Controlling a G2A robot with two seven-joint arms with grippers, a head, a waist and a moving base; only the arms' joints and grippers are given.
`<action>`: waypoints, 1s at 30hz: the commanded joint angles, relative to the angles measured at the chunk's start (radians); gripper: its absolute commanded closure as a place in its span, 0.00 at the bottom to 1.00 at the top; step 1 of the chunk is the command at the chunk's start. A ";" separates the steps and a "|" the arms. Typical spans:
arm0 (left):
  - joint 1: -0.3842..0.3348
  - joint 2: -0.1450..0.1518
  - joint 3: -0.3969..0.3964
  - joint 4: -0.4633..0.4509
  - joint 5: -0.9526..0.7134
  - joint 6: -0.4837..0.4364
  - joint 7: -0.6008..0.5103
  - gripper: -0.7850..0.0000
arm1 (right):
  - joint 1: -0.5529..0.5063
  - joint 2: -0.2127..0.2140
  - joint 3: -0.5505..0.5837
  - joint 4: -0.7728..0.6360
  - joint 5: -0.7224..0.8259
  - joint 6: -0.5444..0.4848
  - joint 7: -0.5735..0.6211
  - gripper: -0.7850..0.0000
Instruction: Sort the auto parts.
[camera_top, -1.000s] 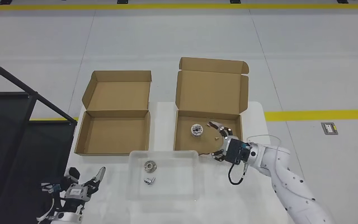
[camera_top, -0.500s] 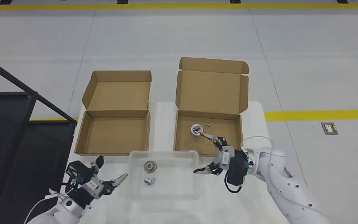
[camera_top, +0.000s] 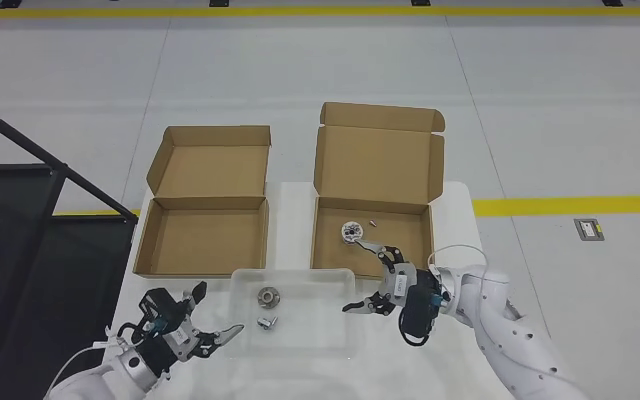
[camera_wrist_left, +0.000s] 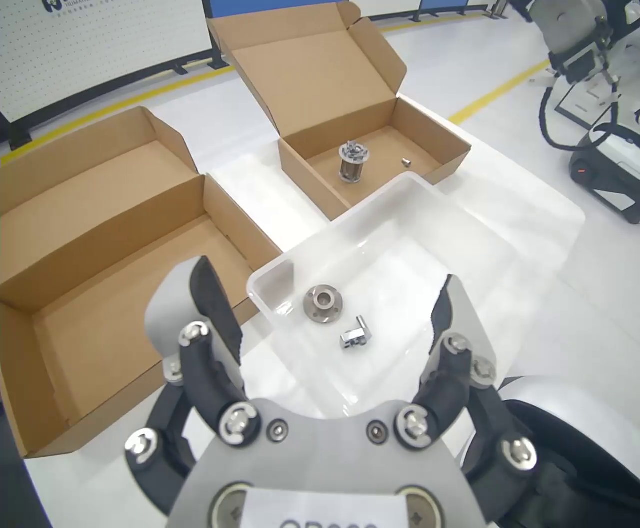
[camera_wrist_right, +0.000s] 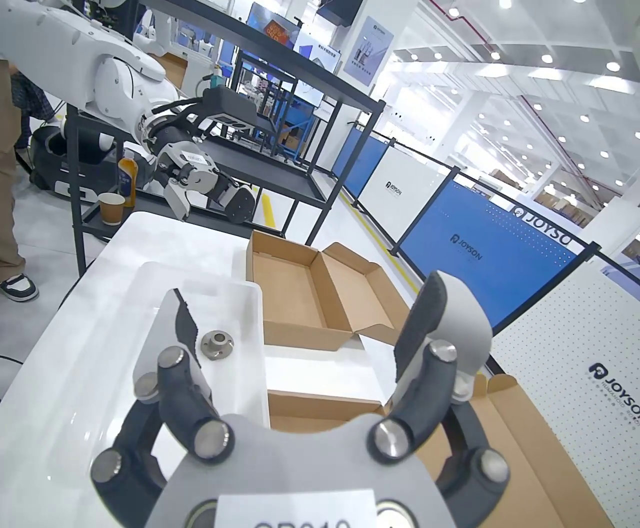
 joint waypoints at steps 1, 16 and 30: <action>0.000 0.000 0.000 0.000 0.000 0.000 0.000 0.00 | 0.000 0.000 0.000 0.000 0.000 0.000 0.000 0.00; -0.099 0.024 0.027 -0.033 0.172 -0.145 -0.085 0.00 | 0.000 0.000 0.000 0.000 0.000 0.000 0.000 0.00; -0.289 0.093 0.190 -0.014 0.276 -0.257 -0.249 0.00 | 0.000 0.000 0.000 0.000 0.000 0.000 0.000 0.00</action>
